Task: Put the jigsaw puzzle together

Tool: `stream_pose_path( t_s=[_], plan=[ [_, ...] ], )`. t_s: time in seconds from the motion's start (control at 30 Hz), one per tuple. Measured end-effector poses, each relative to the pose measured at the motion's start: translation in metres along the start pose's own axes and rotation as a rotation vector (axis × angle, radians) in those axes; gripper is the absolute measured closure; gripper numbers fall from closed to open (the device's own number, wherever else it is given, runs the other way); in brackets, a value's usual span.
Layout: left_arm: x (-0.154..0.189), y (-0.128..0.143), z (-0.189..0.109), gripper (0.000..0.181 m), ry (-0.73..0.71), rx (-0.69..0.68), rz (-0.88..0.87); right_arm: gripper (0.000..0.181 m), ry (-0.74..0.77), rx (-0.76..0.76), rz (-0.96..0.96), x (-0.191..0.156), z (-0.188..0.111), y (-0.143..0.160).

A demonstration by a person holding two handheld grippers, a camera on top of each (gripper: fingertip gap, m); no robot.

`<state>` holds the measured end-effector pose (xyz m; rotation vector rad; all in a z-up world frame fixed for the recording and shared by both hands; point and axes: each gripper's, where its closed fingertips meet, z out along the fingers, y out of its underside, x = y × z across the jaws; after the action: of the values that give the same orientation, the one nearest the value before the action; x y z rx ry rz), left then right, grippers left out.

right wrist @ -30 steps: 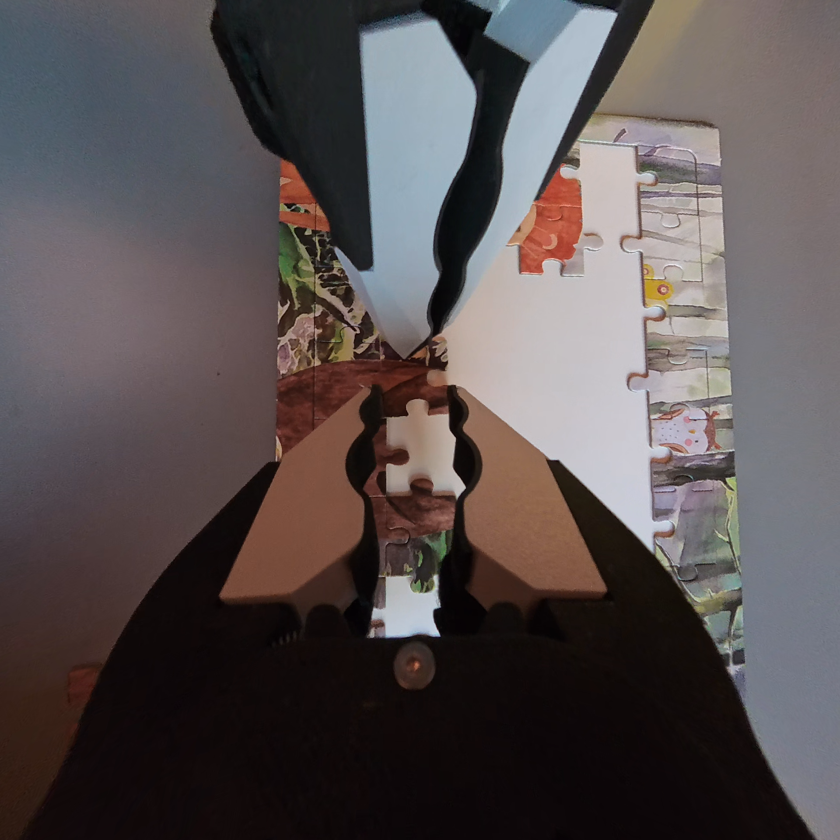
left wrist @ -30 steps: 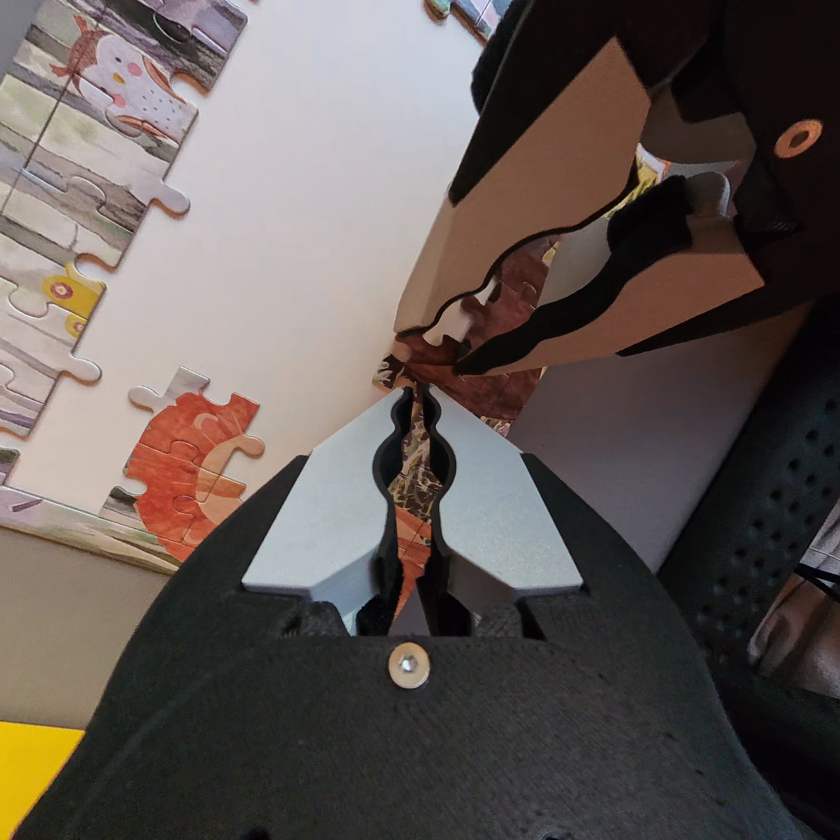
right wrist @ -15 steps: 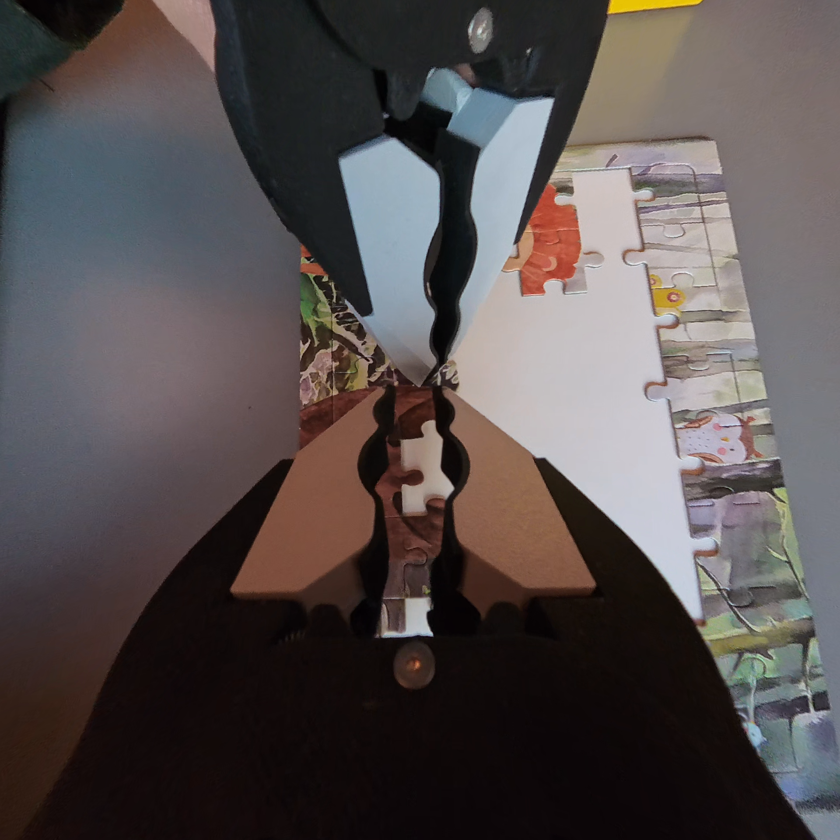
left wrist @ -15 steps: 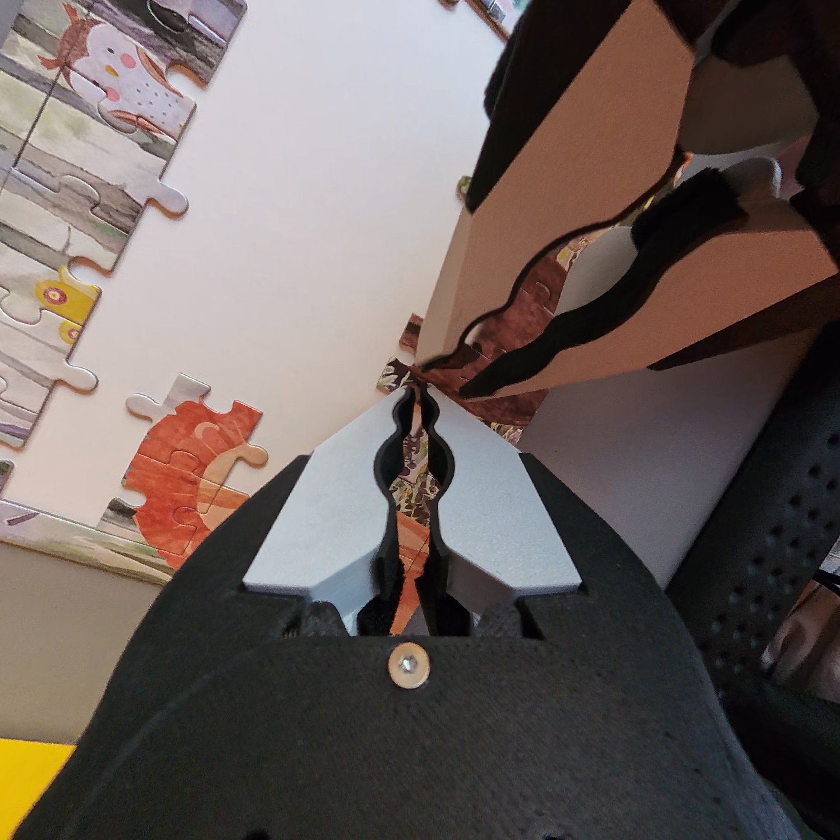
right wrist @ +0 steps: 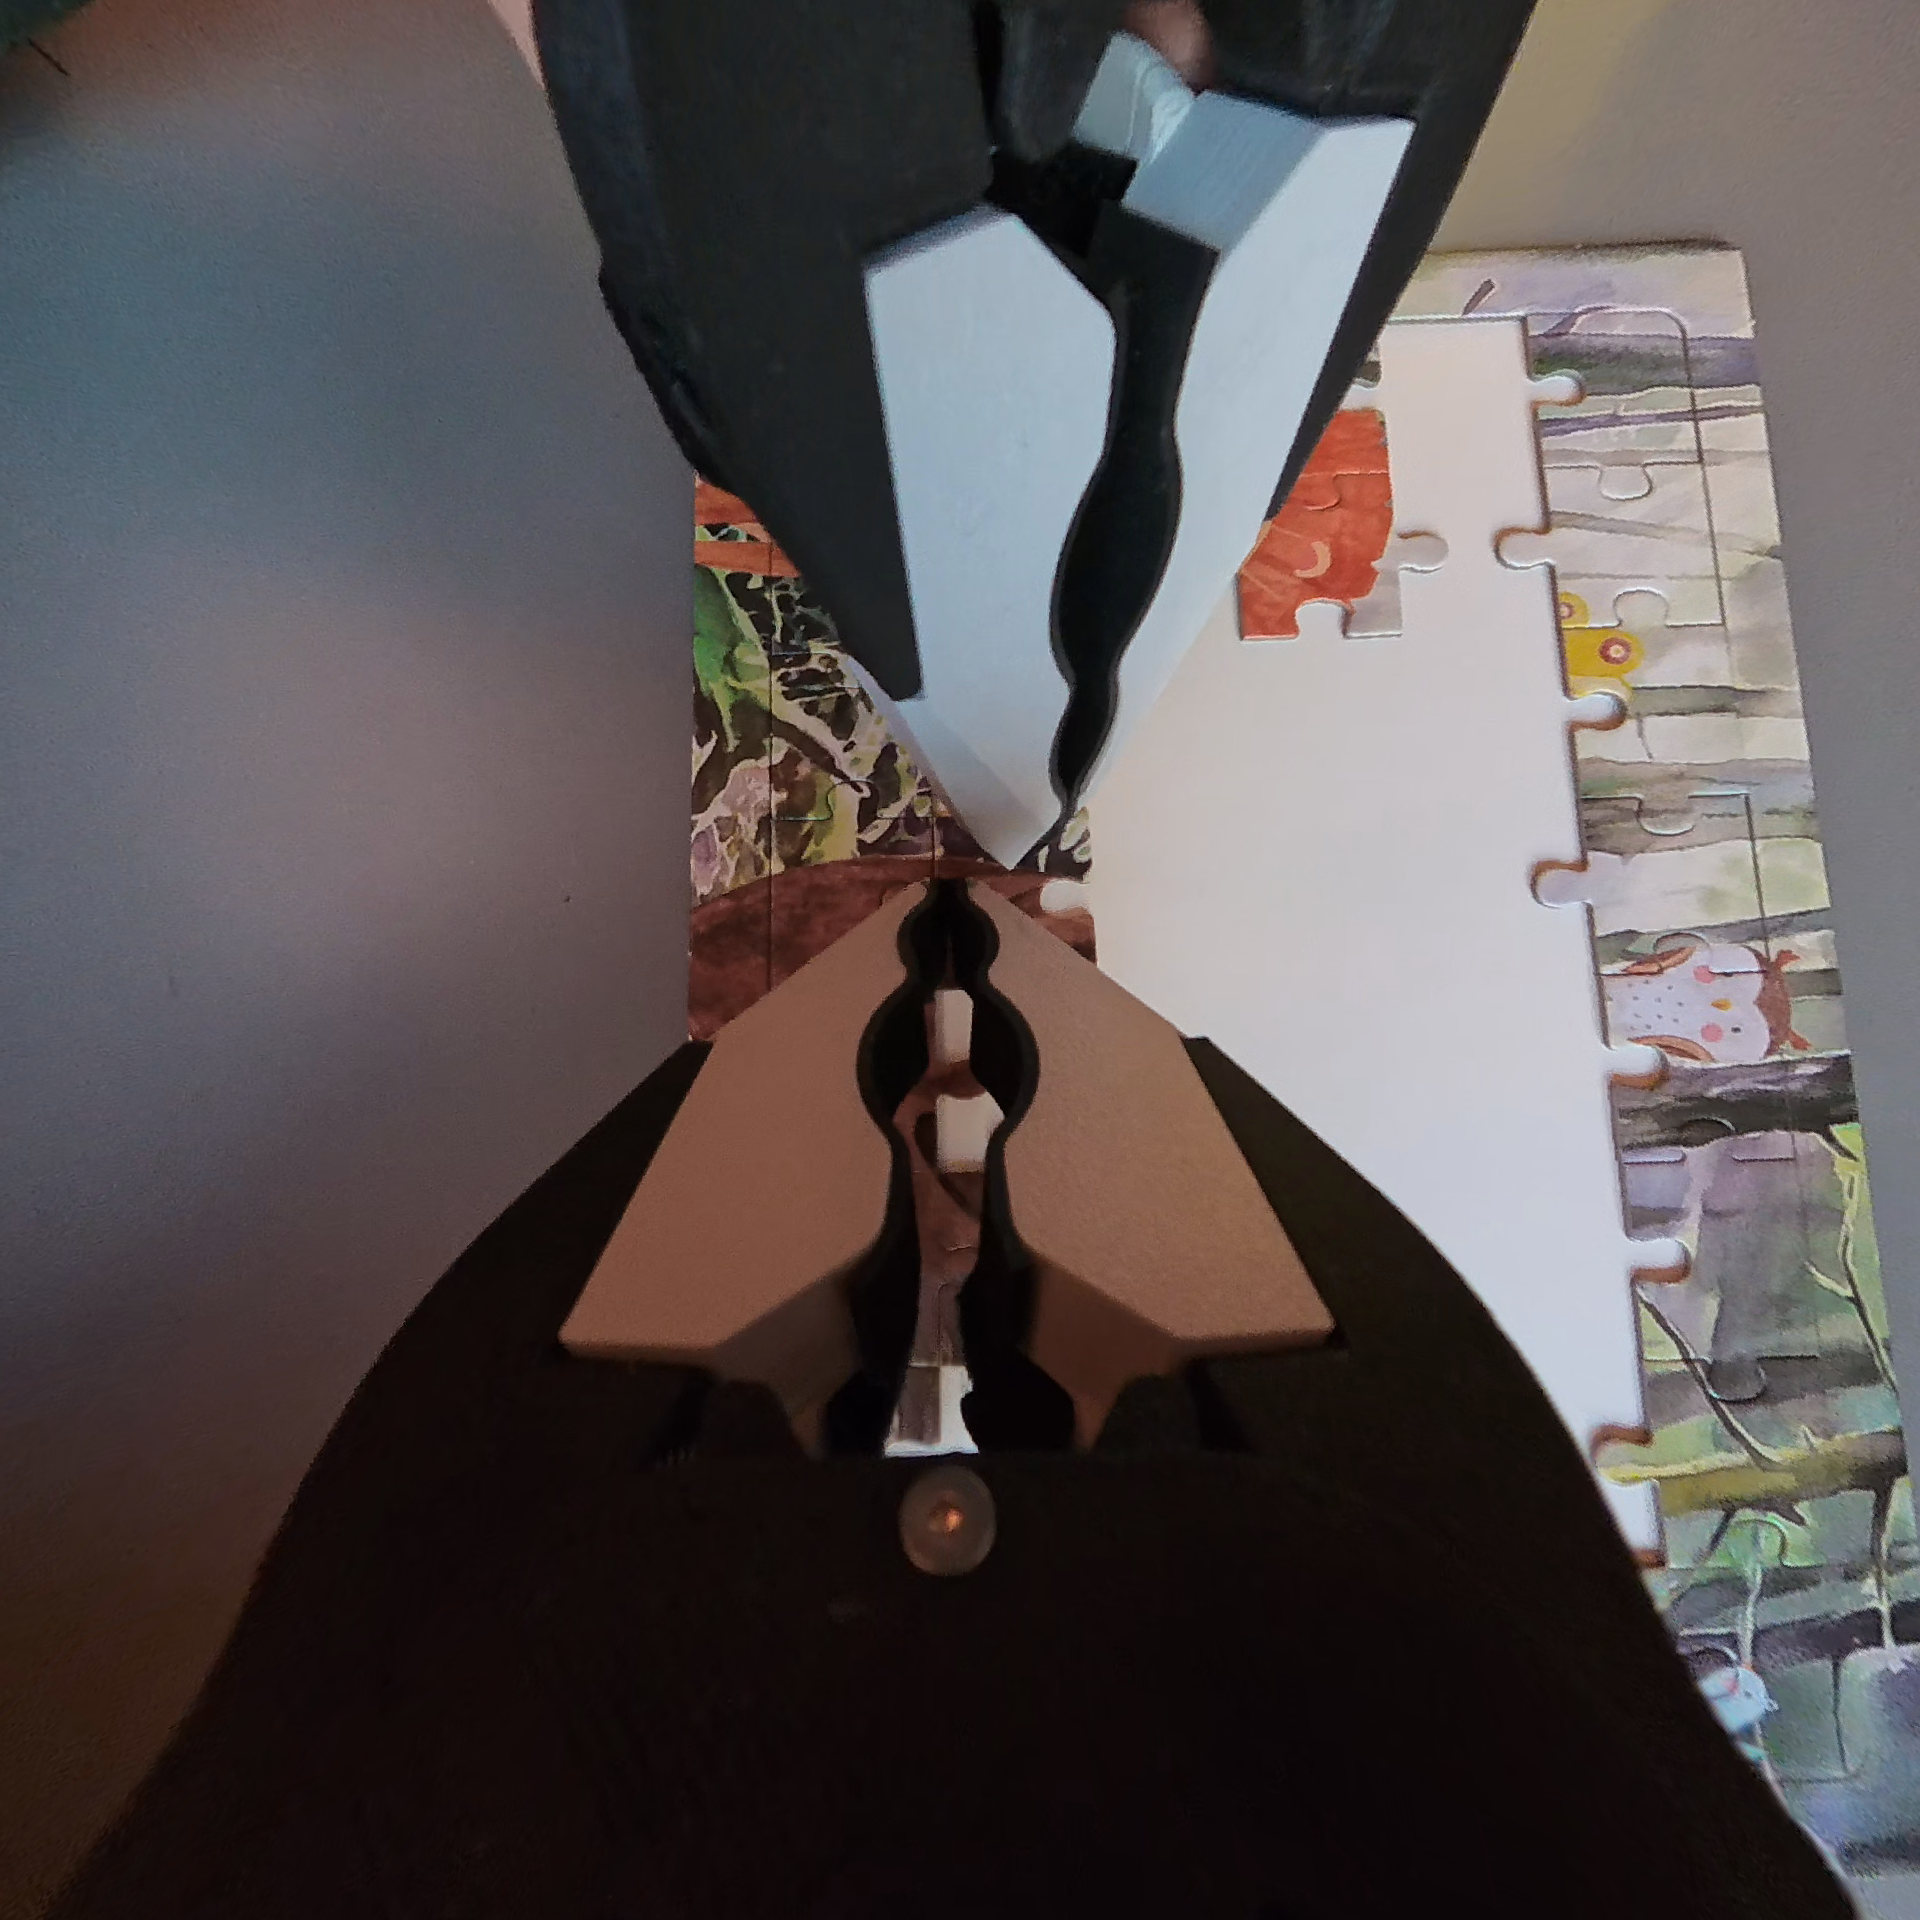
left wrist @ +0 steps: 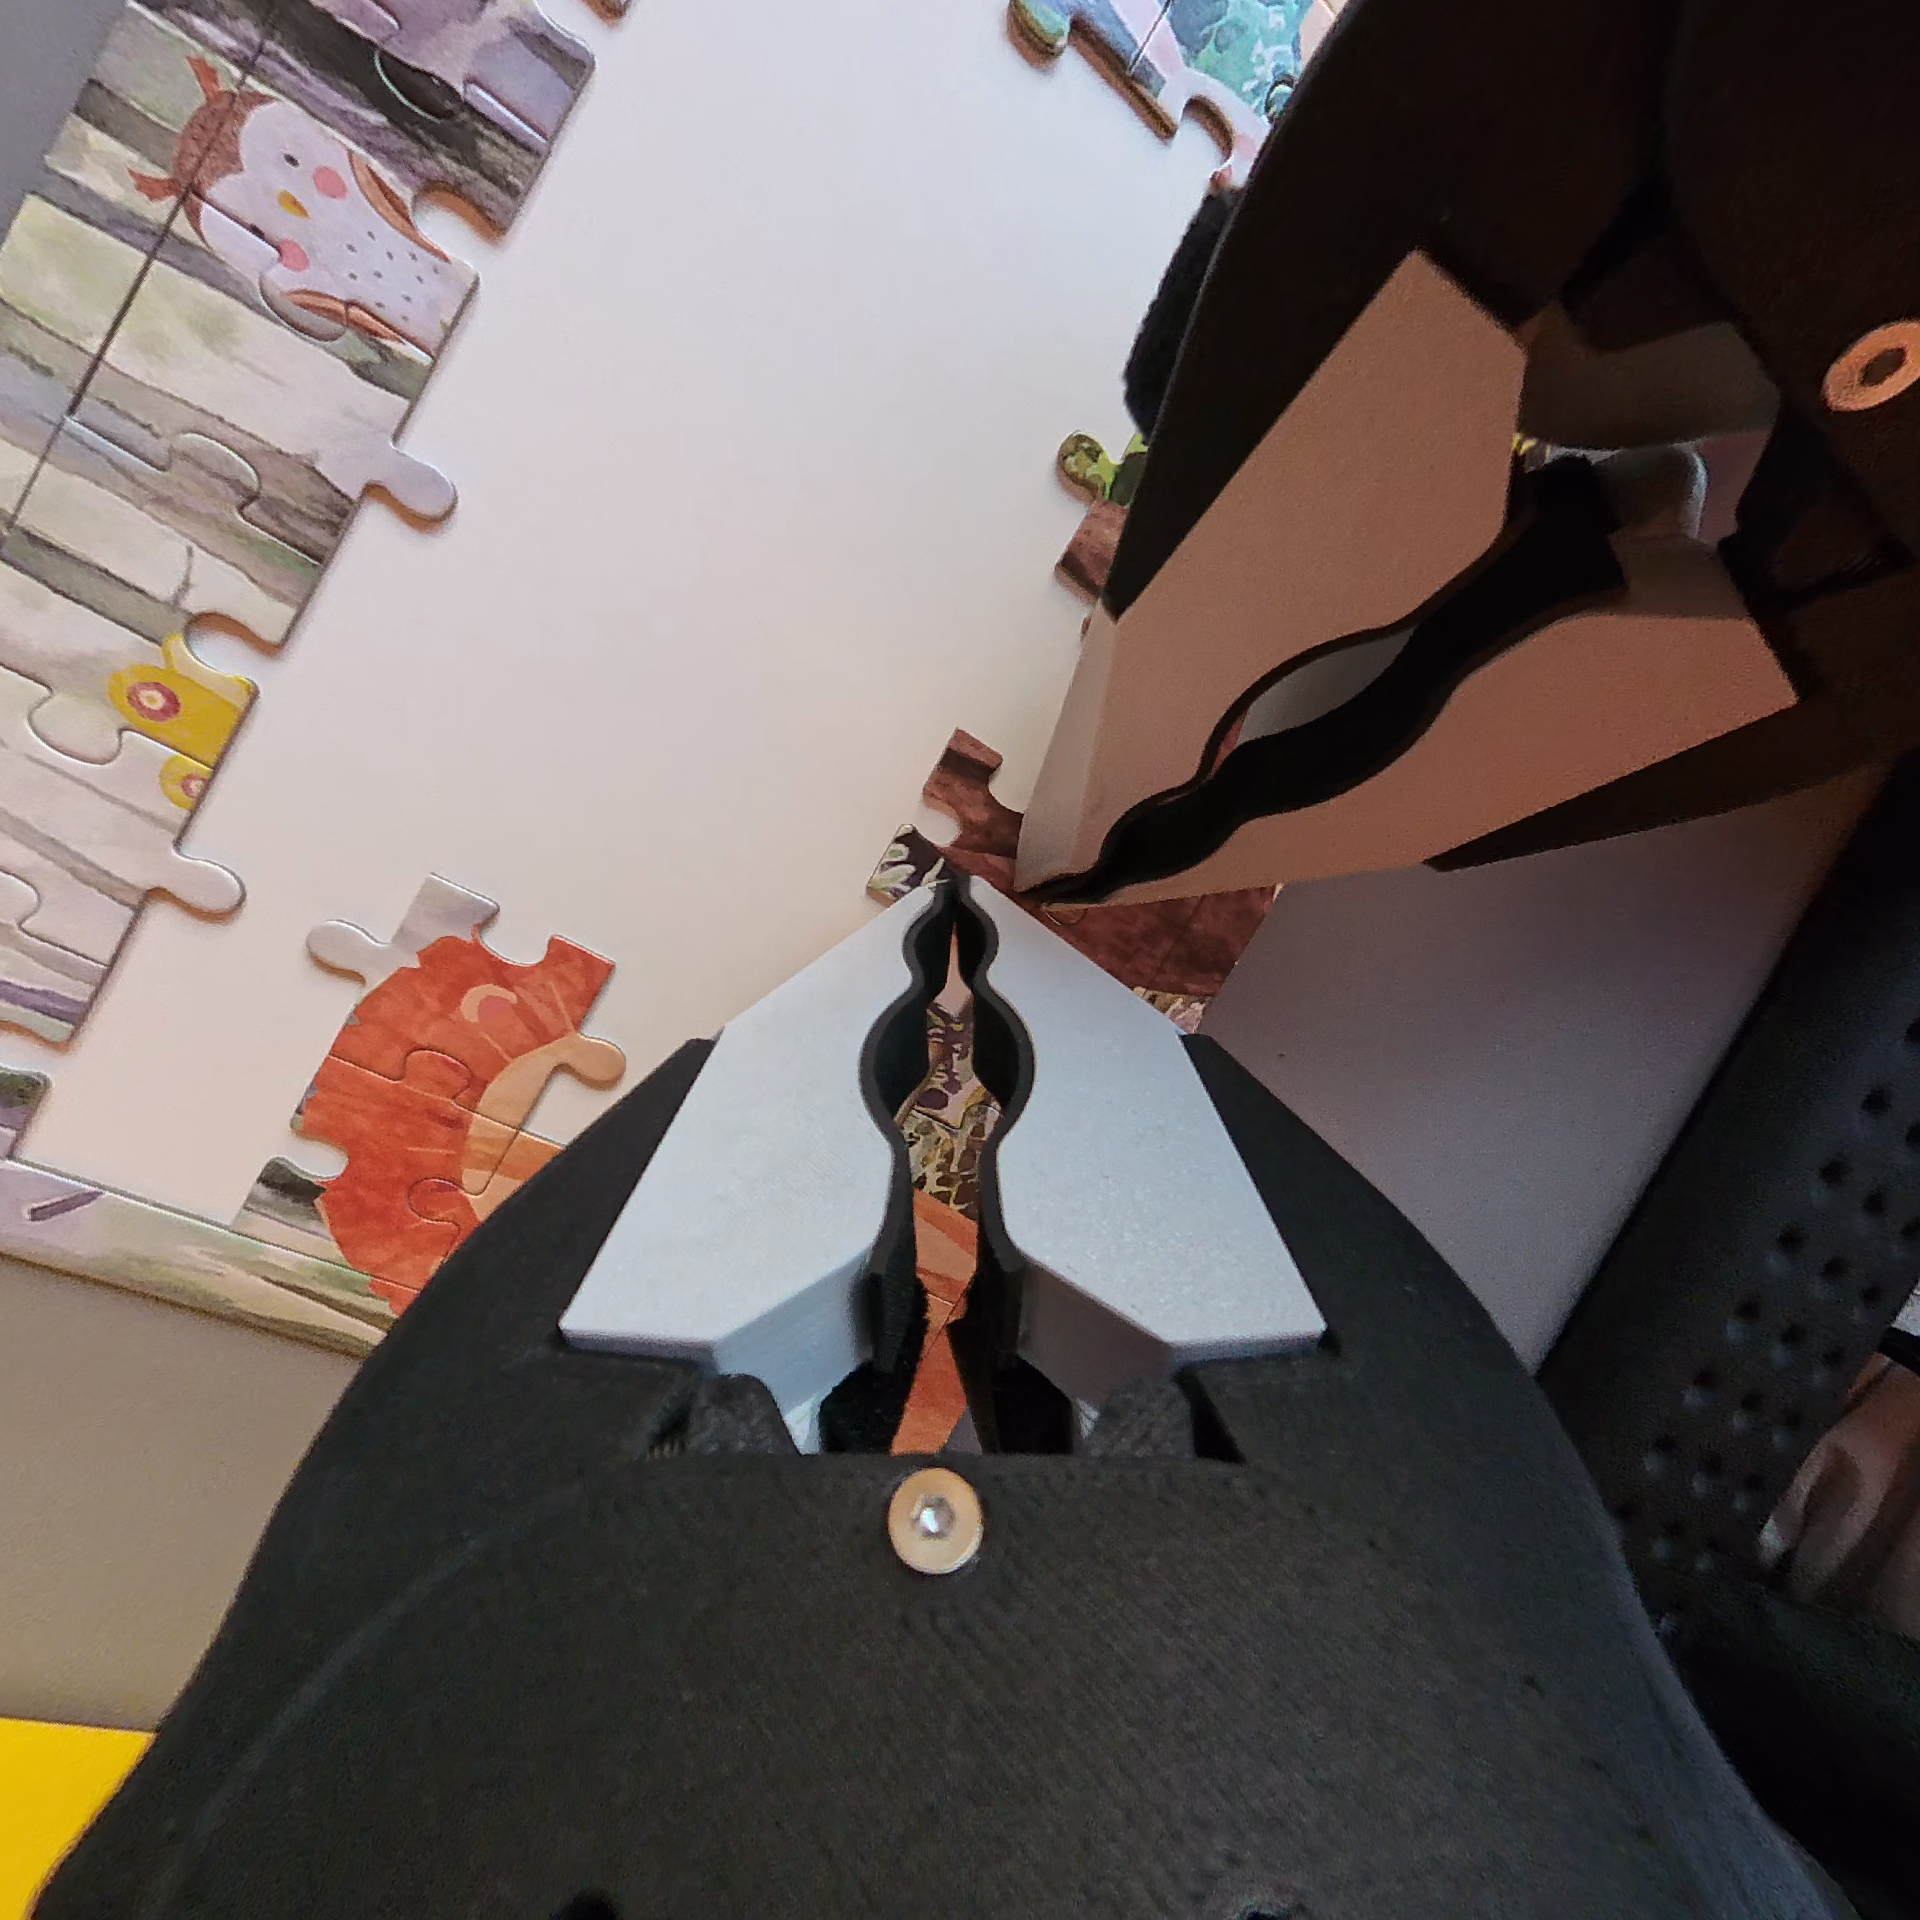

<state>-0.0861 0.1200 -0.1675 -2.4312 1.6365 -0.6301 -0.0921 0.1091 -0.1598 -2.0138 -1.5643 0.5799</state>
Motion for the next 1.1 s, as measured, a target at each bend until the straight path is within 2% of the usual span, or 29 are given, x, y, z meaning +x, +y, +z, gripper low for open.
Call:
stream_pose_path(
  t_s=[0.3,0.4,0.5,0.6,0.73,0.87,0.93,1.0,1.1],
  plan=[
    [-0.003,0.0,-0.002,0.181,-0.007,0.001,-0.001,0.181,-0.01,0.016,-0.025,0.001,-0.006,0.0],
    [-0.002,-0.003,-0.008,0.181,0.001,0.022,-0.01,0.181,-0.031,0.087,-0.004,0.006,-0.03,-0.006],
    [0.003,-0.004,-0.011,0.181,0.033,0.04,-0.012,0.181,-0.073,0.053,0.021,0.008,-0.06,0.01],
    [0.012,-0.006,-0.01,0.181,0.068,0.037,0.009,0.165,-0.15,-0.018,0.056,-0.006,-0.084,0.031],
    [0.01,0.0,-0.003,0.181,0.061,-0.001,0.008,0.15,-0.064,-0.158,0.0,-0.015,-0.114,0.046],
    [0.007,-0.001,-0.01,0.181,0.064,0.025,-0.006,0.15,0.023,-0.176,-0.072,-0.034,-0.135,0.039],
    [0.007,-0.005,-0.015,0.181,0.076,0.055,-0.018,0.15,0.028,-0.216,-0.094,-0.05,-0.135,0.053],
    [0.01,-0.009,-0.021,0.181,0.081,0.081,-0.02,0.15,0.069,-0.288,-0.115,-0.06,-0.138,0.082],
    [0.011,-0.014,-0.029,0.181,0.069,0.112,-0.012,0.15,0.2,-0.286,-0.017,-0.06,-0.159,0.119]
  ],
)
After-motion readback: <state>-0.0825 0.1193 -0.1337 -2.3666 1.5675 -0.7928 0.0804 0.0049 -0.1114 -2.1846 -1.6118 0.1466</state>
